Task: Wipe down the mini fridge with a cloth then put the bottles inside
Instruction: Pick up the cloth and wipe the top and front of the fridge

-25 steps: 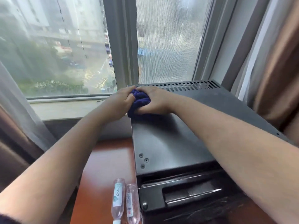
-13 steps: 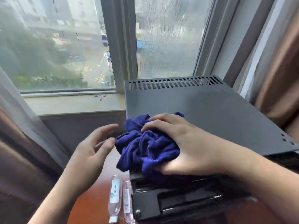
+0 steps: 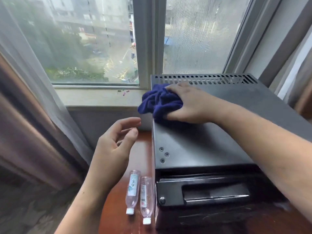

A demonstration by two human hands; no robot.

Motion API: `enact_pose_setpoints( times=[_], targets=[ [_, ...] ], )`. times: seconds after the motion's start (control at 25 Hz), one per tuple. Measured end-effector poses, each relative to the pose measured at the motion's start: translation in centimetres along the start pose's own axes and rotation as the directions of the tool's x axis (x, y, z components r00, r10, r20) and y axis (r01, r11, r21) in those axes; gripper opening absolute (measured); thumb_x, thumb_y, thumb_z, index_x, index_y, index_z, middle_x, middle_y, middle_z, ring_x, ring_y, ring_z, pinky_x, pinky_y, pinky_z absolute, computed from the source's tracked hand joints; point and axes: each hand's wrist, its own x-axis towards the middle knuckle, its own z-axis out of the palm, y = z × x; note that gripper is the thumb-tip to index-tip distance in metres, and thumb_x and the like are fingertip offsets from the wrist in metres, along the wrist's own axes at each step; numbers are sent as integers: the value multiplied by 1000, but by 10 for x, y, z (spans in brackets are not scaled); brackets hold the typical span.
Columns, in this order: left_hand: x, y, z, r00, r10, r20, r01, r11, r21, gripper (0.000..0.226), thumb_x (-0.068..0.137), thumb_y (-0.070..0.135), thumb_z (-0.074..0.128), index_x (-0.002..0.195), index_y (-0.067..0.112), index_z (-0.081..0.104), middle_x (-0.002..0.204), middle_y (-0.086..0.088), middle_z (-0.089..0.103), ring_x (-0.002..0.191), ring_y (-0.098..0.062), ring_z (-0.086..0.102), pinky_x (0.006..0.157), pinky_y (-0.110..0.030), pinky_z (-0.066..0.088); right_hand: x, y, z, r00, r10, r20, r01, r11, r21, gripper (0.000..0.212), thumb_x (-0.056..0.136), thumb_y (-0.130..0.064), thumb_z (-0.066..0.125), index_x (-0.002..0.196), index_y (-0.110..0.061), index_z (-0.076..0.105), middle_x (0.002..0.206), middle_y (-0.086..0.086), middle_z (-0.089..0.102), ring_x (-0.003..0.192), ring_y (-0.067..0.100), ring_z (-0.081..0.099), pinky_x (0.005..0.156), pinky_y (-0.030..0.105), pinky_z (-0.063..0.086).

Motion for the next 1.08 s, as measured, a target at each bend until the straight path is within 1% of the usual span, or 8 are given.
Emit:
enact_pose_setpoints(
  times=[0.12, 0.2, 0.32, 0.4, 0.56, 0.72, 0.88, 1.08],
  targets=[
    [3, 36, 6, 986, 143, 88, -136, 988, -79, 21, 93, 26, 58, 106, 32, 72, 106, 14, 76, 101, -1, 70, 86, -14, 51, -98, -10, -3, 995, -85, 52, 81, 994, 75, 76, 72, -65, 73, 140, -47, 44, 139, -24, 44, 136, 1, 43, 120, 26, 31],
    [16, 54, 26, 935, 204, 291, -232, 971, 65, 25, 93, 41, 59, 117, 38, 68, 117, 19, 70, 112, 2, 65, 95, -18, 48, -147, -12, -1, 998, -56, 21, 54, 995, 84, 76, 72, -62, 74, 140, -54, 42, 143, -35, 37, 140, -8, 36, 119, 19, 29],
    [46, 79, 77, 713, 200, 672, -521, 792, 318, 47, 97, 56, 50, 140, 36, 53, 141, 18, 55, 131, 1, 49, 111, -22, 35, -150, 9, -6, 998, -17, -63, 25, 991, 132, 76, 73, -56, 80, 141, -52, 45, 143, -34, 43, 139, -7, 40, 116, 18, 31],
    [68, 93, 120, 623, 145, 768, -620, 691, 372, 52, 101, 52, 45, 147, 28, 47, 147, 7, 53, 134, -9, 48, 109, -23, 33, -133, 39, -16, 989, 24, -145, -4, 990, 139, 73, 73, -54, 82, 139, -47, 50, 140, -26, 51, 134, -5, 45, 115, 19, 33],
    [94, 105, 179, 585, 66, 808, -628, 667, 401, 65, 100, 56, 48, 155, 25, 33, 155, 2, 43, 139, -16, 44, 103, -22, 30, -118, 93, -33, 954, 227, -195, -210, 972, 102, 74, 69, -64, 77, 134, -38, 54, 138, -9, 55, 134, 12, 49, 111, 25, 36],
    [31, 97, 169, 547, 120, 829, -695, 617, 369, 88, 89, 67, 50, 160, 34, 10, 163, 15, 22, 150, -3, 19, 122, -22, 16, -188, 79, -24, 976, 93, -196, -79, 994, 81, 84, 71, -64, 64, 144, -26, 49, 145, -7, 51, 139, 13, 46, 120, 30, 33],
    [-51, 102, 179, 598, 200, 776, -704, 594, 390, 89, 83, 74, 27, 159, 39, -2, 160, 31, 2, 148, 11, -3, 118, -9, -1, -258, 81, -18, 982, 1, -188, 4, 1000, 23, 83, 76, -50, 59, 152, -22, 41, 153, -10, 42, 150, 11, 33, 124, 27, 25],
    [25, 115, 267, 637, 138, 759, -643, 638, 423, 79, 97, 50, 54, 161, 21, 17, 162, 2, 29, 149, -13, 25, 120, -21, 17, -208, 163, -57, 986, 26, -163, -6, 993, 119, 73, 77, -56, 57, 143, -24, 49, 144, -7, 54, 138, 12, 48, 118, 27, 33]
  ],
)
